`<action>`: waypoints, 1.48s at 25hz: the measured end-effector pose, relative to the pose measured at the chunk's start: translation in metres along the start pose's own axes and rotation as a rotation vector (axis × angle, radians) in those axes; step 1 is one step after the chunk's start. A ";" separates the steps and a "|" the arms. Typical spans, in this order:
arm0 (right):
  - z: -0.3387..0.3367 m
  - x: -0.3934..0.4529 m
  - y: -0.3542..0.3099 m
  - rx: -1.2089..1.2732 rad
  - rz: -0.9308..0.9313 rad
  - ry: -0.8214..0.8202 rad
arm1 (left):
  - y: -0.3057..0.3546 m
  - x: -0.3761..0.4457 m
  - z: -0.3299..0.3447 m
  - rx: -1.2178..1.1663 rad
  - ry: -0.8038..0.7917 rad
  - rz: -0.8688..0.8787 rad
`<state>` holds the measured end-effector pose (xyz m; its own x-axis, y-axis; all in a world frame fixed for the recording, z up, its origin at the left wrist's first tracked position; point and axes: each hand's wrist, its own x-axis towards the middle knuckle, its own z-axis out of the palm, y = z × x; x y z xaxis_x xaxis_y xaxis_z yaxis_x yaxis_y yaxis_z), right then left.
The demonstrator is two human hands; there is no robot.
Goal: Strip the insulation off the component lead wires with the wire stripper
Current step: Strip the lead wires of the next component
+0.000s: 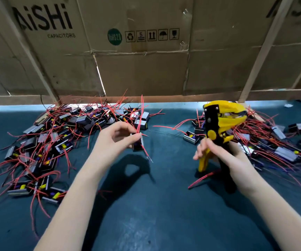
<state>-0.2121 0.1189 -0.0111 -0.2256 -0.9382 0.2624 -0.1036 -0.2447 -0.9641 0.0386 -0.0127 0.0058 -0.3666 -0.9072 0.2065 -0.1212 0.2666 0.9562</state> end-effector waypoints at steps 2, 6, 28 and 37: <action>0.008 -0.002 -0.001 0.087 0.065 -0.086 | -0.007 -0.004 0.027 0.089 -0.067 0.045; 0.008 -0.005 -0.004 -0.077 0.142 -0.091 | -0.027 -0.007 0.040 0.498 -0.012 0.094; -0.007 0.002 0.018 -1.367 0.118 0.318 | -0.024 -0.011 0.053 0.636 -0.121 0.411; -0.003 0.006 0.030 -1.461 0.161 0.285 | -0.025 -0.008 0.053 0.595 -0.145 0.300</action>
<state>-0.2193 0.1067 -0.0386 -0.4866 -0.8108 0.3253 -0.8726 0.4690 -0.1365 -0.0039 0.0052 -0.0312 -0.5786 -0.7242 0.3752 -0.4667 0.6712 0.5760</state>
